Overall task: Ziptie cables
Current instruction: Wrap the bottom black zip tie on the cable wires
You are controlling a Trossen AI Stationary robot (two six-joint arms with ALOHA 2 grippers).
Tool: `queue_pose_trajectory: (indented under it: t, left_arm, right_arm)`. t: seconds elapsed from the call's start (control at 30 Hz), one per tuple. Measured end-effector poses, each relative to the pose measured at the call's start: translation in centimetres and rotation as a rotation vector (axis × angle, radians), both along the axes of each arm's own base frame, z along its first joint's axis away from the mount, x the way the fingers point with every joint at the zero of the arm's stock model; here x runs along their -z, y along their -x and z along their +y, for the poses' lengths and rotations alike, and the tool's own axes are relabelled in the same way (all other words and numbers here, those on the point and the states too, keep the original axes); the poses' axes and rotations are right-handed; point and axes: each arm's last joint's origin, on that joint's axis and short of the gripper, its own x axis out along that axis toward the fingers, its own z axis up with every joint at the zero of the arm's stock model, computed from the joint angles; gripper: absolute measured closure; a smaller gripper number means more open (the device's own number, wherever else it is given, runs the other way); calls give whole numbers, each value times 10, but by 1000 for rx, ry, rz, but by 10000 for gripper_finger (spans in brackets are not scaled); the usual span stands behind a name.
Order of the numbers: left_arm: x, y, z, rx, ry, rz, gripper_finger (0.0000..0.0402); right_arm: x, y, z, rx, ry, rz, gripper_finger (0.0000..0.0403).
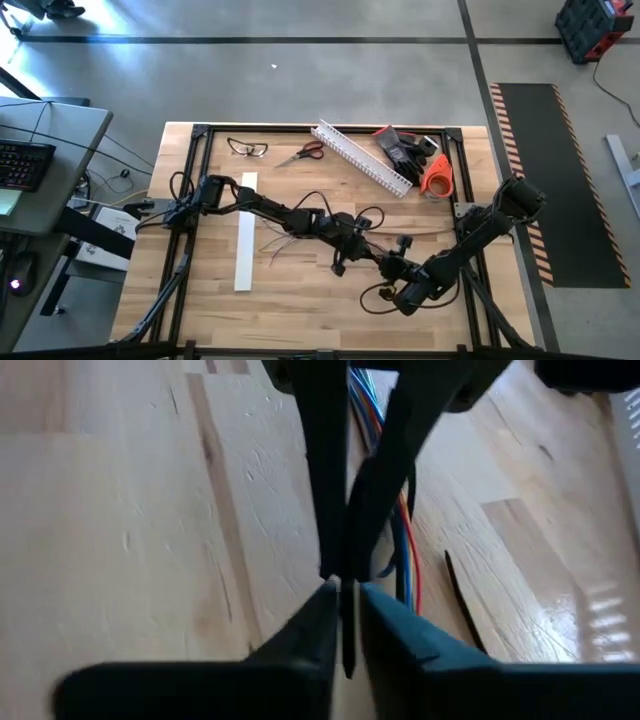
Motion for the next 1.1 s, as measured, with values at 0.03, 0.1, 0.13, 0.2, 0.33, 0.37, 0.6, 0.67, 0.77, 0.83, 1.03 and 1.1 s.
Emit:
queue_pose_trajectory:
  t: [0.03, 0.1, 0.13, 0.2, 0.33, 0.37, 0.6, 0.67, 0.77, 0.83, 1.03, 1.1]
  left_arm:
    - [0, 0, 0, 0, 1, -2, 401]
    - [0, 0, 0, 0, -16, -3, 393]
    - [1, 0, 0, -6, -35, -2, 386]
    - [-3, 3, 1, -19, -85, 17, 364]
    - [-17, 5, 3, 16, -150, -13, 305]
    - [-18, 5, 3, 33, -166, -24, 290]
    - [-14, 4, 7, 250, -244, -93, 233]
    - [-14, 4, 7, 288, -255, -114, 234]
    - [-15, 4, 7, 308, -275, -138, 243]
    - [-16, 4, 7, 327, -280, -158, 252]
    - [-15, 3, 6, 277, -329, -143, 286]
    - [-18, 5, 12, 141, -401, -87, 289]
  right_arm:
    - [0, 0, 0, 0, -4, -4, 392]
    - [0, 0, 1, 8, -22, -5, 396]
    - [0, 0, 1, 17, -42, -7, 399]
    - [1, 0, 1, 30, -75, -2, 401]
    - [1, 0, 2, 61, -140, -1, 402]
    - [2, 1, 2, 68, -151, -2, 403]
    - [-1, -1, 4, 107, -241, -33, 403]
    - [-6, -2, 6, 104, -271, -72, 403]
    - [-11, -4, 10, 93, -304, -117, 403]
    - [-11, -4, 10, 90, -314, -124, 403]
    - [-13, -5, 14, 93, -344, -156, 403]
    - [-13, -5, 13, 114, -355, -165, 403]
